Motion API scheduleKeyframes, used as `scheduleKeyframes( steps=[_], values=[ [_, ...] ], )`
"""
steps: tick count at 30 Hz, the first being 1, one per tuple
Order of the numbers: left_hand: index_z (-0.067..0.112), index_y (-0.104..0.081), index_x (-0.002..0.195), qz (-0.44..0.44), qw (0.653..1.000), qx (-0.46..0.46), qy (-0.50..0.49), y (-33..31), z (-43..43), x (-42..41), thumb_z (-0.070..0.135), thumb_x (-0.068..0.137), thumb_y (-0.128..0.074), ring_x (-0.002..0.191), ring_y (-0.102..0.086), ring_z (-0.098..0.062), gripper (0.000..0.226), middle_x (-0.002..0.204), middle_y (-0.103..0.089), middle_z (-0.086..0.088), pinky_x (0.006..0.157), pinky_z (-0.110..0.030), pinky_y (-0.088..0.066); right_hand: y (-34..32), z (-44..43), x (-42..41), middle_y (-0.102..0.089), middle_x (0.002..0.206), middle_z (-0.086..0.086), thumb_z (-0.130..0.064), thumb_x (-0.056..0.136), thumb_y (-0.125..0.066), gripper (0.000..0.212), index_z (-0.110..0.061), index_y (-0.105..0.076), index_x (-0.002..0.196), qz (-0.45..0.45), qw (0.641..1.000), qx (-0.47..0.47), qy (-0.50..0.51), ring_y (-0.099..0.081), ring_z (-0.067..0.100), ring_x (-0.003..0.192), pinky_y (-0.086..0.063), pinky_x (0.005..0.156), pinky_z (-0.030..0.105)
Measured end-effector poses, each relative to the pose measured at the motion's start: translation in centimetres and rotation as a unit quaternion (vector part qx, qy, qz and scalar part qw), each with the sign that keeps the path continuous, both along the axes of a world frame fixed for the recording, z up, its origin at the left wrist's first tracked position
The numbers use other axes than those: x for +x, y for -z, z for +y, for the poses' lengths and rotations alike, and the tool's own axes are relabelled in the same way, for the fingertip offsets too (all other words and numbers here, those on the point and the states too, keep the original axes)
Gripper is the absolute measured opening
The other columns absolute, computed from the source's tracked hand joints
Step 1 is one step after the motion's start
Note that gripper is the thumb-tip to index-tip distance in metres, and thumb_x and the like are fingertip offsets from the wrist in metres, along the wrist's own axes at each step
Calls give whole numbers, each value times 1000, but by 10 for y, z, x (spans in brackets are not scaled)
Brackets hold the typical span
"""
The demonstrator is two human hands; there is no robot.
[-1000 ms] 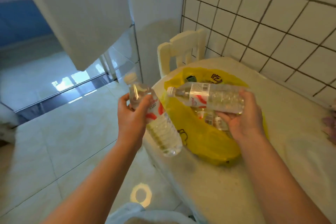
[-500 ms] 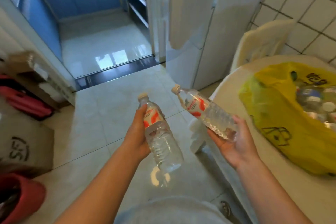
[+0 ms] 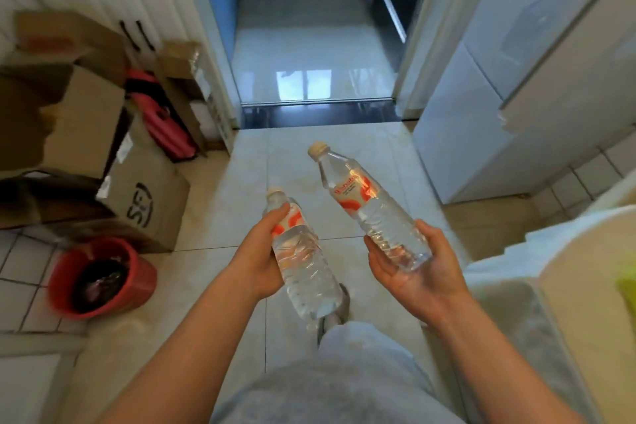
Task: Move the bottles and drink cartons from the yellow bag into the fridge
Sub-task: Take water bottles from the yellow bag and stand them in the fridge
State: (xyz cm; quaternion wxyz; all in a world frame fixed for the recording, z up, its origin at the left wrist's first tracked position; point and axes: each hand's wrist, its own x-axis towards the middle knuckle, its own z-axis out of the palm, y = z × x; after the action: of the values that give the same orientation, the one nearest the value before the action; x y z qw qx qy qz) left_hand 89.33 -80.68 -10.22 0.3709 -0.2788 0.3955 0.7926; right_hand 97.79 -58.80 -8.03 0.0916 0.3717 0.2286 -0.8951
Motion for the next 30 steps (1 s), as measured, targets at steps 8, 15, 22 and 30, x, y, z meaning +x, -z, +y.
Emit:
scheduleKeyframes(
  steps=[8,15,22,30],
  values=[
    [16,-57,133,-2,998,-9,-65,2,9,-133,70,81,-62,86,-71,-30,75,94,-71,-13,82,-44,-53,1,11,-154,-69,109,18,-27,84,-63,41,-10,-58,120,48,993,-54,-96,-68,34,96,-49,91,39],
    [18,-57,133,44,996,-11,-74,-10,34,-253,56,83,-69,91,-70,-29,63,100,-72,-13,89,-46,-52,-7,39,-284,-66,109,19,-13,46,-95,93,-9,-51,128,122,967,-61,-217,-67,33,97,-58,85,40],
    [14,-69,105,80,997,-17,-16,-8,80,-355,52,95,-53,88,-69,-27,43,95,-69,-10,86,-46,-53,-2,68,-374,-65,113,19,-6,49,-91,87,-8,-54,128,141,970,62,-187,-67,34,104,-58,80,42],
    [8,-59,118,142,982,-34,123,-4,149,-526,46,89,-64,78,-70,-25,48,91,-68,-10,67,-37,-59,11,114,-486,-65,123,16,-2,68,-70,72,-18,-50,134,128,966,221,-34,-65,36,113,-55,92,50]
  ],
)
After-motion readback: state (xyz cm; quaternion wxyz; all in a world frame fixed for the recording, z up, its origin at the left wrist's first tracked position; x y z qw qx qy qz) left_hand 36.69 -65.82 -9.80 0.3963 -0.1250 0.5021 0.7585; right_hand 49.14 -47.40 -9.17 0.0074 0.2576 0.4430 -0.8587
